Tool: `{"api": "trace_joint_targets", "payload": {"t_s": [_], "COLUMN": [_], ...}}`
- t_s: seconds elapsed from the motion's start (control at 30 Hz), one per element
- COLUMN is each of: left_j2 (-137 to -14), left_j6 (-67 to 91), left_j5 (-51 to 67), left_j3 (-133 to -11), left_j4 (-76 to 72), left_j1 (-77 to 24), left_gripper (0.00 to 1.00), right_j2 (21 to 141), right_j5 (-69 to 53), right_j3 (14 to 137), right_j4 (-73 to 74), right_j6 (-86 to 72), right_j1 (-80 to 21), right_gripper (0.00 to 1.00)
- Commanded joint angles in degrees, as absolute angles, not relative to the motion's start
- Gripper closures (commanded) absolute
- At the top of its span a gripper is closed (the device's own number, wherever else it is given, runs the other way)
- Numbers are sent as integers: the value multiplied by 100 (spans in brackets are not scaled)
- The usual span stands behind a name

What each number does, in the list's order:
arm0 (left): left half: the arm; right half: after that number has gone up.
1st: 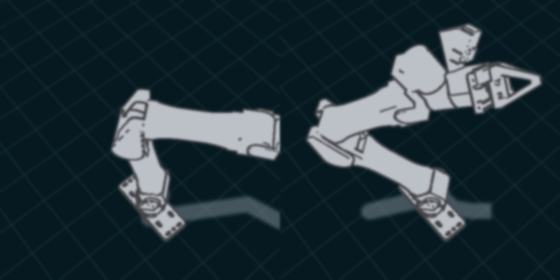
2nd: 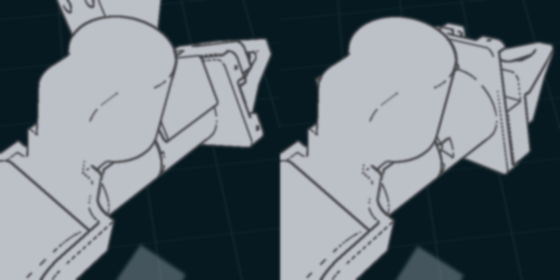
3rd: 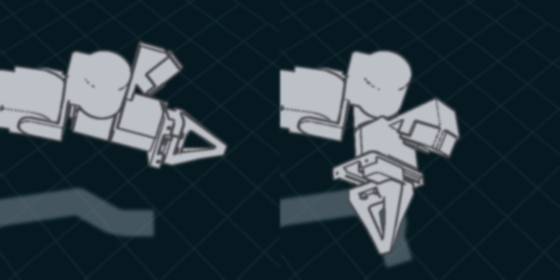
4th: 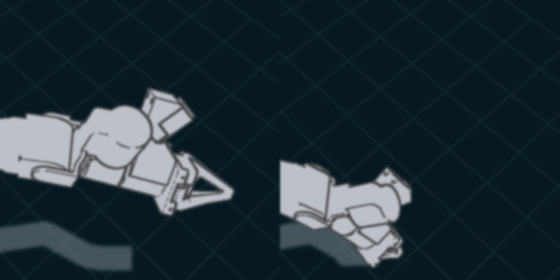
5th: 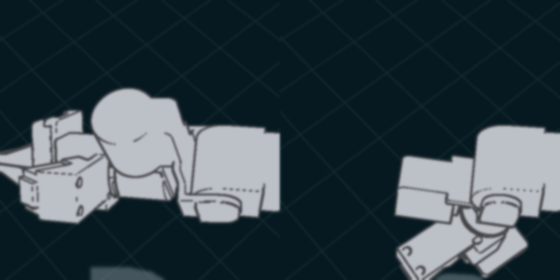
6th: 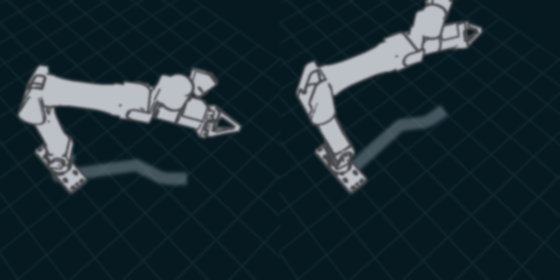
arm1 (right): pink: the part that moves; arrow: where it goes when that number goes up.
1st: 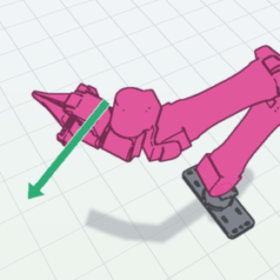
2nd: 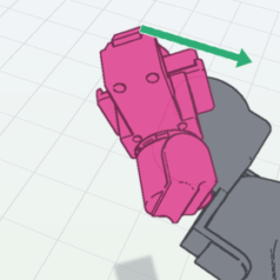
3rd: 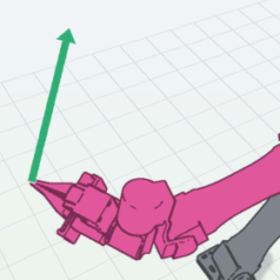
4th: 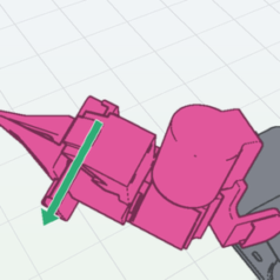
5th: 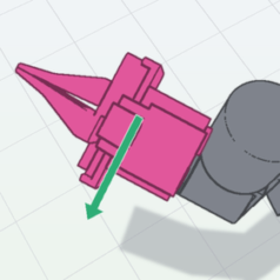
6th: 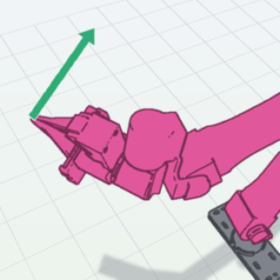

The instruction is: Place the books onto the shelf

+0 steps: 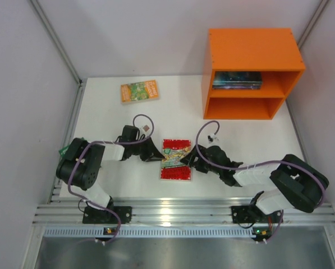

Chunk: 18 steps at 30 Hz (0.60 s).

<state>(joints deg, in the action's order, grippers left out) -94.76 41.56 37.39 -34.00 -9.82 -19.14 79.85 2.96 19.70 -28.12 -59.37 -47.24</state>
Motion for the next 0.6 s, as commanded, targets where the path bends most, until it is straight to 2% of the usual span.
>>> {"api": "trace_joint_targets", "payload": {"t_s": [0.0, 0.2, 0.43, 0.57], "left_j2": [-10309, -10547, -10705, -10696], "left_j6": [3920, 4034, 4034, 3990], "left_j5": [3180, 3533, 3551, 3673], "left_j3": [-3147, -3085, -3138, -3146], "left_j4": [-588, -765, -747, -782], "left_j1": [-1890, -1600, -1573, -1582], "left_gripper": [99, 100, 100, 97], "right_j2": [8244, 8464, 8639, 8473], "right_j5": [650, 291, -1221, -1231], "right_j3": [2144, 2127, 1433, 1502], "right_j4": [-1820, -2187, -5470, -5090], "right_j6": [-6221, -6469, -6644, -6548], "right_j1": [-4764, -4711, -4518, -4500], "right_gripper": [25, 20, 25, 29]}}
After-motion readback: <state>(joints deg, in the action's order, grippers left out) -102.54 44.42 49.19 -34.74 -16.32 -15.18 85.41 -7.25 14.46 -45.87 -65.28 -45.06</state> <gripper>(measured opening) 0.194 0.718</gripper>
